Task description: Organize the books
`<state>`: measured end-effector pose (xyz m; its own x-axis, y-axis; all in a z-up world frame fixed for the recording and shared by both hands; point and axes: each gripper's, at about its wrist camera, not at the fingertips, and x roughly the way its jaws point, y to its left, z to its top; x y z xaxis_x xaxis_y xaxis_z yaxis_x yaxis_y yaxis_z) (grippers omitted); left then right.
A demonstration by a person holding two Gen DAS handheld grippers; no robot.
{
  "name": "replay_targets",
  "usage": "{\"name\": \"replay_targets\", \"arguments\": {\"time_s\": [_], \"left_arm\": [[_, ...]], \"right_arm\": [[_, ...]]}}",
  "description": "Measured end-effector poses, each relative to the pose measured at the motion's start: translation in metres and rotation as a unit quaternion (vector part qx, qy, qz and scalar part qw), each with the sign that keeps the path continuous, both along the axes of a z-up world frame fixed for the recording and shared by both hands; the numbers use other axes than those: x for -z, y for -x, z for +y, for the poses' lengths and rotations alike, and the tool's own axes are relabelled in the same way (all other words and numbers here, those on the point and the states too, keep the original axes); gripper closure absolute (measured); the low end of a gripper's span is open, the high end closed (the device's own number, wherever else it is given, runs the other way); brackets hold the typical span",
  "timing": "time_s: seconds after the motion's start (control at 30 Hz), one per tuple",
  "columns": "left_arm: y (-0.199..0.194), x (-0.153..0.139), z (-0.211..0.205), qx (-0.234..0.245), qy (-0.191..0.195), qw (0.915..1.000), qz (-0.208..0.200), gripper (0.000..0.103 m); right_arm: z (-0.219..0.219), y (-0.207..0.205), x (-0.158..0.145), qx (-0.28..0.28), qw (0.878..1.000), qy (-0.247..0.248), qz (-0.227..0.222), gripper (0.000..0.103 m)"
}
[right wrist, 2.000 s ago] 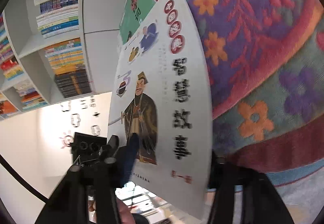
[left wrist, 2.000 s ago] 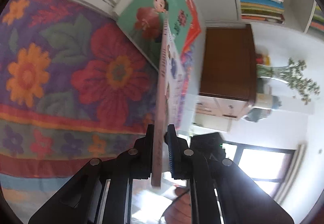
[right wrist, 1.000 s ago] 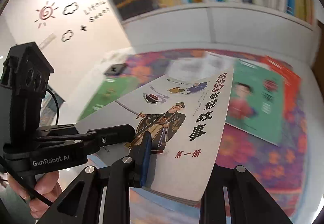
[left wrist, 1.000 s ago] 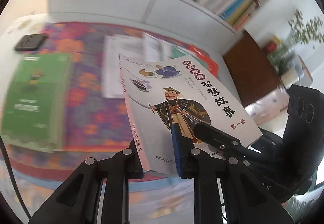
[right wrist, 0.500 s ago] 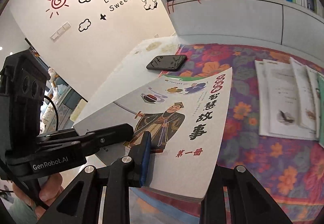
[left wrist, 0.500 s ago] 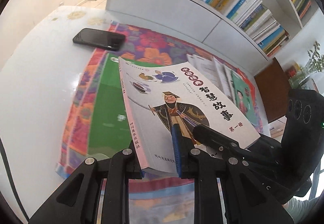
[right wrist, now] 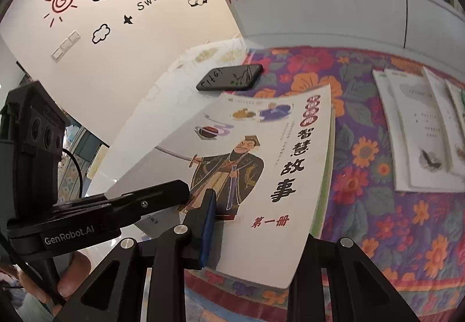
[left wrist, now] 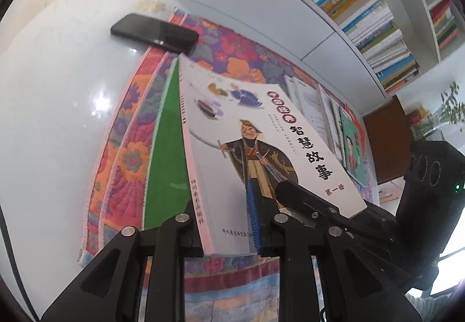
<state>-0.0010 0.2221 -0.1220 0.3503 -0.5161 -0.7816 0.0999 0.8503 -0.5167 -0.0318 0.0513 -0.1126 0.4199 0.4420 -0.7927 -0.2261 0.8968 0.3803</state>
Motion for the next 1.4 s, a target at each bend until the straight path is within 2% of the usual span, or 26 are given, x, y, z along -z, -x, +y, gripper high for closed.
{"name": "replay_targets", "arguments": {"time_s": [0.1, 0.33, 0.4, 0.67, 0.73, 0.87, 0.93, 1.17, 1.3, 1.4], "left_arm": [[-0.001, 0.015, 0.007, -0.008, 0.013, 0.9996, 0.024, 0.081], [0.002, 0.038, 0.020, -0.029, 0.001, 0.9979, 0.057, 0.084], [0.005, 0.039, 0.024, -0.037, 0.007, 0.9977, 0.056, 0.084], [0.007, 0.032, 0.034, -0.054, -0.021, 0.9971, 0.048, 0.084], [0.008, 0.031, 0.036, -0.056, -0.018, 0.9970, 0.050, 0.084], [0.007, 0.023, 0.033, -0.052, -0.025, 0.9974, 0.043, 0.084], [0.007, 0.018, 0.030, -0.047, -0.023, 0.9979, 0.038, 0.084], [0.005, 0.001, -0.012, -0.002, -0.016, 0.9997, 0.020, 0.082], [0.004, -0.008, -0.060, 0.039, -0.020, 0.9990, 0.009, 0.082], [0.006, -0.014, -0.106, 0.076, -0.032, 0.9966, 0.002, 0.081]], "right_arm": [[0.003, -0.001, 0.010, 0.004, 1.000, 0.017, 0.014, 0.076], [0.007, -0.001, 0.031, -0.002, 0.999, 0.026, 0.047, 0.074], [0.008, -0.002, 0.034, -0.005, 0.998, 0.035, 0.052, 0.074], [0.014, -0.005, 0.038, -0.016, 0.997, 0.033, 0.065, 0.073], [0.014, -0.004, 0.040, -0.020, 0.997, 0.034, 0.068, 0.073], [0.017, -0.001, 0.039, -0.039, 0.995, 0.040, 0.077, 0.059], [0.017, 0.005, 0.038, -0.048, 0.994, 0.046, 0.082, 0.056], [-0.011, 0.047, 0.036, -0.061, 0.991, 0.075, 0.095, 0.053], [-0.053, 0.063, 0.041, -0.023, 0.990, 0.078, 0.113, 0.053], [-0.097, 0.065, 0.043, 0.024, 0.990, 0.061, 0.125, 0.053]]}}
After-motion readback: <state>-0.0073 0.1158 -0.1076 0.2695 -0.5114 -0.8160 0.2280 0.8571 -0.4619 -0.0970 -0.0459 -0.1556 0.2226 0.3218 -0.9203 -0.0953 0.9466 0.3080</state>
